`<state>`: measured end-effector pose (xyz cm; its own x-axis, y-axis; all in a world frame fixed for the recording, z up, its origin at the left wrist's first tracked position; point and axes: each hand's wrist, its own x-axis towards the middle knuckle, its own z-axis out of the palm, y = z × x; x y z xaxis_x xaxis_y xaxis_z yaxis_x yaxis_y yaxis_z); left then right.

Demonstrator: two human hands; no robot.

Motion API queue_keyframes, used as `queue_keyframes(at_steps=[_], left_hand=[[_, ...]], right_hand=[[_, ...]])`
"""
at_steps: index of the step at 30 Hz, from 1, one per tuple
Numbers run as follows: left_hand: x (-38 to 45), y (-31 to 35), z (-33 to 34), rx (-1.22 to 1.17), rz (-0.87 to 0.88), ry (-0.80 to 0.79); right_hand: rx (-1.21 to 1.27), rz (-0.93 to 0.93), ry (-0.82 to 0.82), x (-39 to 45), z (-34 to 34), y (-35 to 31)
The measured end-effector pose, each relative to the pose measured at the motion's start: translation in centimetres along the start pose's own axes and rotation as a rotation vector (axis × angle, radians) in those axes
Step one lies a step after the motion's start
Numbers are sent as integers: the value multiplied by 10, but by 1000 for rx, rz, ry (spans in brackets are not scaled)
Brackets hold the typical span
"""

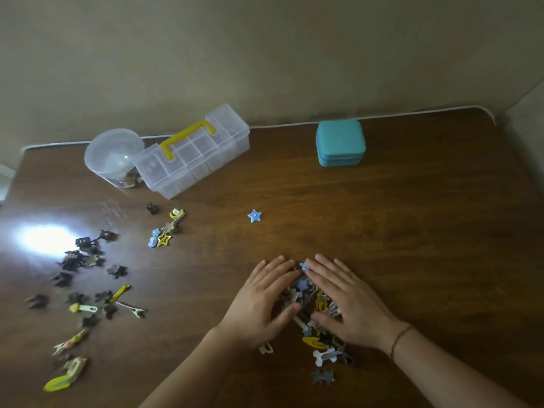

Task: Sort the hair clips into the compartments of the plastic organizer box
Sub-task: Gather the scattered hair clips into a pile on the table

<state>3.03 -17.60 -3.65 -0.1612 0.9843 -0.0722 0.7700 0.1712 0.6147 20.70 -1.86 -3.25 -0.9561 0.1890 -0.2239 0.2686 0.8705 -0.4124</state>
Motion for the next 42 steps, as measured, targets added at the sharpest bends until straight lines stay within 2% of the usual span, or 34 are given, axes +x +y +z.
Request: queue_keyframes(at_steps=[3,5,8,11,13,15,17,20,25,28,34,37,42], left_hand=[[-3,-4,-6,-24,-12,55],[-4,-12,-16,-54,-52,154],[0,-35,-36,-23,-215,336],[10,-66,-58,143,-436,466],[15,-84,-74,201,-619,475],[14,-98,-85,197,-766,419],[8,-107,-90,223,-804,365],[-1,-115,-90,269,-766,326],[-5,-138,-100,232,-741,444],[-1,-148,-99,215,-660,460],[-5,-135,-78,215,-517,453],[-13,-115,-65,168,-421,382],[-28,-71,-46,-23,-231,135]], right_hand=[[53,-1,34,7,-6,-3],[79,-17,64,23,-14,-8],[121,-46,36,66,-30,-24],[102,-34,44,122,-42,-38],[67,14,37,153,-44,-41],[22,48,6,170,-43,-41],[-39,37,-41,172,-42,-40],[-116,4,-84,152,-39,-38],[-165,-52,-136,85,-36,-32],[-147,-56,-161,59,-33,-30],[83,169,98,35,-25,-28],[157,243,162,25,-22,-25],[190,262,134,14,-16,-28]])
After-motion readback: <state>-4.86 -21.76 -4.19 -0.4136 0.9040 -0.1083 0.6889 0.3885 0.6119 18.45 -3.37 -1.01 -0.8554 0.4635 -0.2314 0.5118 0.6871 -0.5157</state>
